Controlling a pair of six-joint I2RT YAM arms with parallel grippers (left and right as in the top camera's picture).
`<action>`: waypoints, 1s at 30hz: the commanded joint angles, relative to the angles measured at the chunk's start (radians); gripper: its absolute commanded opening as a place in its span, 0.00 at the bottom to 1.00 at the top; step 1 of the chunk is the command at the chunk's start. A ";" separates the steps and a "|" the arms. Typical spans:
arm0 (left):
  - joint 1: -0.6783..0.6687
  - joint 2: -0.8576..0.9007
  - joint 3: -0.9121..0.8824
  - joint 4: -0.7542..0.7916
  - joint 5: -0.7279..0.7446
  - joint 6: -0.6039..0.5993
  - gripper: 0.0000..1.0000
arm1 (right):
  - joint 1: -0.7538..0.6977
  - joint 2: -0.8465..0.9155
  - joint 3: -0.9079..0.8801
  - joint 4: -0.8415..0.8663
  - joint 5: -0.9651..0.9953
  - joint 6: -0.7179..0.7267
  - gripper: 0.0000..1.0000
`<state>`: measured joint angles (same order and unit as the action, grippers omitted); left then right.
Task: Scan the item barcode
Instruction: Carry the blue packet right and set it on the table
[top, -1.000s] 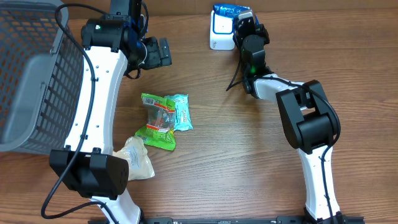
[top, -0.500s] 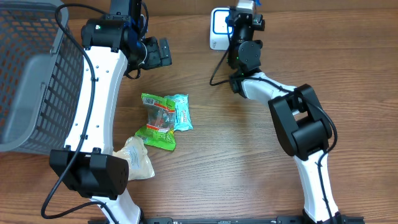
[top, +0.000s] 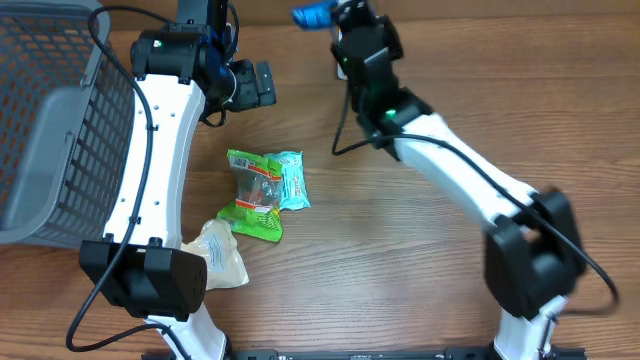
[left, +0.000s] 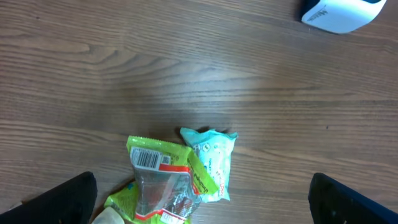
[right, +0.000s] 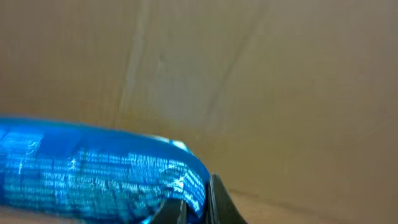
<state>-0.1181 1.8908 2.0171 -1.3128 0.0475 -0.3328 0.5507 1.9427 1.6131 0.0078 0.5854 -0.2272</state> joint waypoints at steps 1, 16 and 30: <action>-0.007 -0.001 0.014 0.001 -0.006 0.008 1.00 | -0.048 -0.254 0.024 -0.198 -0.037 0.343 0.04; -0.007 -0.001 0.014 0.001 -0.006 0.008 1.00 | -0.785 -0.216 -0.225 -0.993 -0.546 0.880 0.04; -0.007 -0.001 0.014 0.001 -0.006 0.008 1.00 | -0.710 -0.075 -0.029 -1.020 -1.260 0.536 0.74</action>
<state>-0.1181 1.8912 2.0171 -1.3128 0.0475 -0.3328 -0.2264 1.8824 1.5021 -1.0229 -0.4286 0.4114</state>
